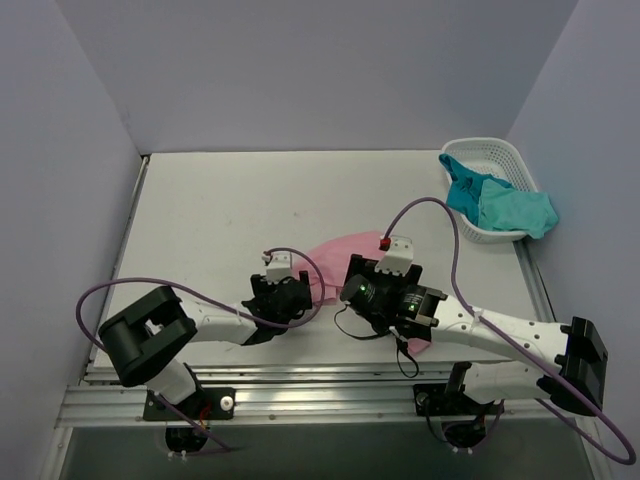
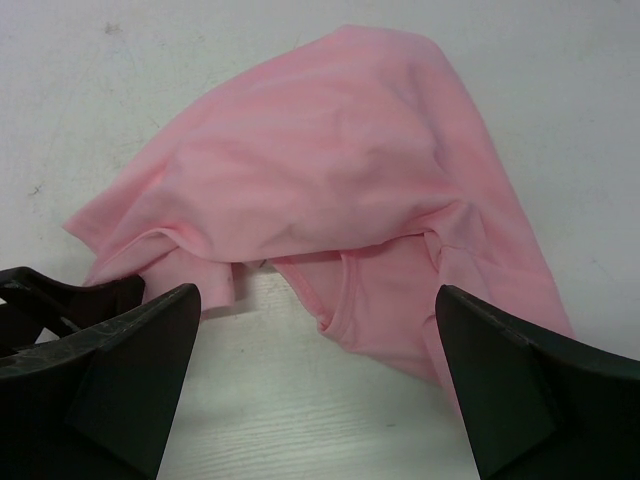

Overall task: Fold and stack the t-shirts
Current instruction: Move the tshirt to the center of the board

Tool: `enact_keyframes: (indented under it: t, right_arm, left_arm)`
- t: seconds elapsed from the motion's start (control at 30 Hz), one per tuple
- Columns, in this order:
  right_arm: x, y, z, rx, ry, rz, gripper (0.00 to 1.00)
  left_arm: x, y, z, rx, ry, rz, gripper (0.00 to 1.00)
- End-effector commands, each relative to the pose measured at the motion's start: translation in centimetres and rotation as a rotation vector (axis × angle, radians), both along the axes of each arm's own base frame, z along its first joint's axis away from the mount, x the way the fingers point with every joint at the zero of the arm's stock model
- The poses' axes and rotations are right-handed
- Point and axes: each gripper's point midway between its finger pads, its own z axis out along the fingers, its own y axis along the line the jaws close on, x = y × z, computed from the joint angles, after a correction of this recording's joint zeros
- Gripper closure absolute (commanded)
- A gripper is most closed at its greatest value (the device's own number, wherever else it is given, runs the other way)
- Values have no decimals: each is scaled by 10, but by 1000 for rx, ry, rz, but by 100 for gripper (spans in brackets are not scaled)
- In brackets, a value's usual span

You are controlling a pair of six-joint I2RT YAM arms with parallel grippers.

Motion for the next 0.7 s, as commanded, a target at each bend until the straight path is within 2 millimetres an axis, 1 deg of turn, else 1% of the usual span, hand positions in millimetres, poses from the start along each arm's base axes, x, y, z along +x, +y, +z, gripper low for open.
enact_keyframes:
  t: [0.0,0.07,0.1,0.17,0.2,0.23,0.3,0.33,0.37,0.43,0.47,0.5,0.53,0.57,0.6,0.63,0.67]
  right_arm:
    - [1,-10,8,-18,-35,-44,0]
    - [1,-10,9,-18,-34,-47,0]
    - [0,-10,8,-22,-32,-47,0]
    - [0,-12,9,-18,-34,-57,0]
    - [-3,-13,8,-29,-29,-55,0]
    - [-4,-14,8,-25,-29,-61,0]
    - [-8,-18,5,-42,-18,-61,0]
    - [-10,-19,4,-44,-13,-61,0]
    - [-12,-18,2,-28,-10,-69,0]
    - [-22,-17,-9,-33,18,-47,3]
    - [-25,-14,-15,-19,30,-43,3]
    - [-29,-10,-23,-5,50,-32,3]
    - [-33,-6,-30,-2,64,-19,3]
    - [-37,-8,-42,-14,83,-15,3]
    - [-39,-4,-51,-7,97,-17,3]
    - [-43,-3,-61,-17,117,-9,3]
    - [-45,-1,-65,-20,125,-9,3]
  left_arm:
    - [13,-16,8,-81,-56,1,4]
    - [16,-20,7,-88,-55,-10,4]
    - [16,-21,2,-86,-47,-17,0]
    - [19,-25,2,-100,-55,-29,15]
    - [19,-26,-2,-97,-47,-36,21]
    - [20,-26,-3,-98,-45,-39,42]
    - [21,-26,-4,-103,-42,-37,69]
    - [22,-26,-4,-107,-40,-32,91]
    - [22,-24,-5,-100,-33,-25,97]
    - [25,-21,1,-99,-44,-14,98]
    - [28,-18,3,-87,-51,-3,98]
    - [31,-17,9,-92,-62,4,98]
    - [36,-10,11,-77,-66,16,98]
    - [41,-10,19,-86,-76,18,98]
    - [46,-7,23,-86,-80,25,98]
    - [55,0,28,-83,-89,47,98]
    - [59,2,31,-89,-89,50,98]
